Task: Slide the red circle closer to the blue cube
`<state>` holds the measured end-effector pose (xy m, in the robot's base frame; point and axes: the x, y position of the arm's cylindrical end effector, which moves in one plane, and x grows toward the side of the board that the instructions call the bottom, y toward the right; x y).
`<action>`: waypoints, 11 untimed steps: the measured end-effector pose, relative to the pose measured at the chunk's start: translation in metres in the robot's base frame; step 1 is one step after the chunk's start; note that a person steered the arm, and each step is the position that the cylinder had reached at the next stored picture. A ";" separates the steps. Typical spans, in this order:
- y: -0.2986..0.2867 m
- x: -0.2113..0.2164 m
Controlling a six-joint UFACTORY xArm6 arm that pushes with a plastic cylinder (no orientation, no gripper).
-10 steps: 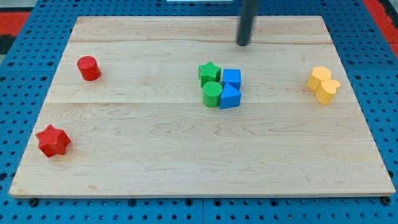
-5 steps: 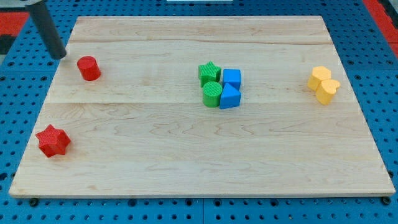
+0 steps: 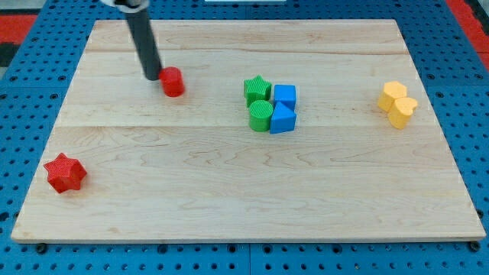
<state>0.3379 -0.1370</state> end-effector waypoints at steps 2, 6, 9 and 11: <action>-0.025 0.030; 0.090 -0.020; 0.141 -0.049; 0.224 -0.021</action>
